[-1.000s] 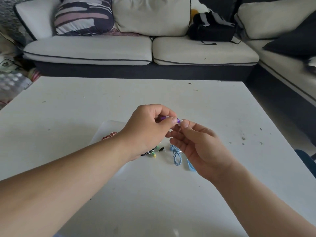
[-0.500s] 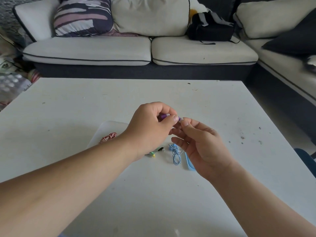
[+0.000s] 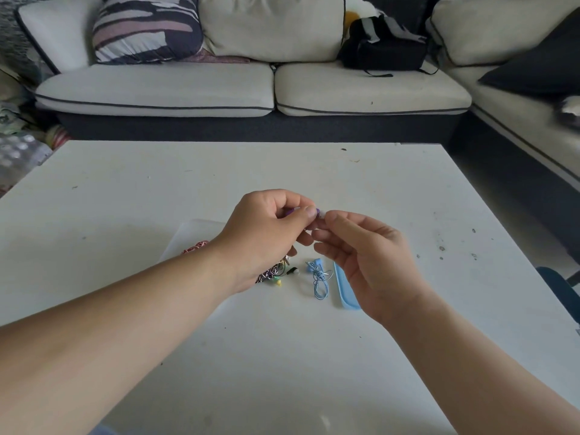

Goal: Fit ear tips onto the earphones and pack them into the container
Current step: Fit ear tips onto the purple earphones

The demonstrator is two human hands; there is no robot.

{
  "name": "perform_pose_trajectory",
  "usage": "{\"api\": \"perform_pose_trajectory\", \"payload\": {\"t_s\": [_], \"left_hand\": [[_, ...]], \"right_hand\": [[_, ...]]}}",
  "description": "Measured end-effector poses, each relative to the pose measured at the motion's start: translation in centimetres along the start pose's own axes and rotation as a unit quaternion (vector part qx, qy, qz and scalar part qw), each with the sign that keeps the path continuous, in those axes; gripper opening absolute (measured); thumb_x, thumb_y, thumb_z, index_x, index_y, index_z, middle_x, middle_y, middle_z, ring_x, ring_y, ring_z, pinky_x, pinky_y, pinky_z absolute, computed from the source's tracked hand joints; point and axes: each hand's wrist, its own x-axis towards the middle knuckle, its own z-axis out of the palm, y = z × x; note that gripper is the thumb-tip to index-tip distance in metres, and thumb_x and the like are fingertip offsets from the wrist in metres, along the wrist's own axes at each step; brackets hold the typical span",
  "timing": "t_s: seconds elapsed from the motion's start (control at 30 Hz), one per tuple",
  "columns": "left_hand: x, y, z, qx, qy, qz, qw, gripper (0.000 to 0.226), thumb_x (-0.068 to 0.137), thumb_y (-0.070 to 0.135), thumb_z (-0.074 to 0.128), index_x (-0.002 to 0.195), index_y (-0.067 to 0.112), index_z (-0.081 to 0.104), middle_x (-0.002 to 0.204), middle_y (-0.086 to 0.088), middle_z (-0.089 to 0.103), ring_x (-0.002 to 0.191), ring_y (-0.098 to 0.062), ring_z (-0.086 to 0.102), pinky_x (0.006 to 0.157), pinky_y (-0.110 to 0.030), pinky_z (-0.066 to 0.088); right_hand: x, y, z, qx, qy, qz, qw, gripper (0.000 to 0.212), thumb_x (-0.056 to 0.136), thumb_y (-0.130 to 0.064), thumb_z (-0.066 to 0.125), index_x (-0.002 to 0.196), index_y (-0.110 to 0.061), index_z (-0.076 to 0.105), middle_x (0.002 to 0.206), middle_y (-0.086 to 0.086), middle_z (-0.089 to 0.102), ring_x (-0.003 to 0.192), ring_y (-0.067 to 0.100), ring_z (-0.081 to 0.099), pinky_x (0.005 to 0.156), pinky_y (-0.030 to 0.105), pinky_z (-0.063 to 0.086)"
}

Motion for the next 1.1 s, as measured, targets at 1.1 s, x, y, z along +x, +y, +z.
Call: {"api": "perform_pose_trajectory", "payload": {"t_s": [1.1], "left_hand": [[-0.15, 0.41, 0.69, -0.004, 0.001, 0.018, 1.000, 0.010, 0.097, 0.020, 0.068, 0.090, 0.023, 0.076, 0.077, 0.002, 0.074, 0.064, -0.008, 0.067, 0.058, -0.028, 0.052]], "right_hand": [[0.50, 0.09, -0.31, 0.056, -0.112, 0.053, 0.991, 0.027, 0.105, -0.009, 0.048, 0.090, -0.007, 0.069, 0.095, 0.011, 0.071, 0.084, 0.022, 0.071, 0.074, 0.030, 0.058]]}}
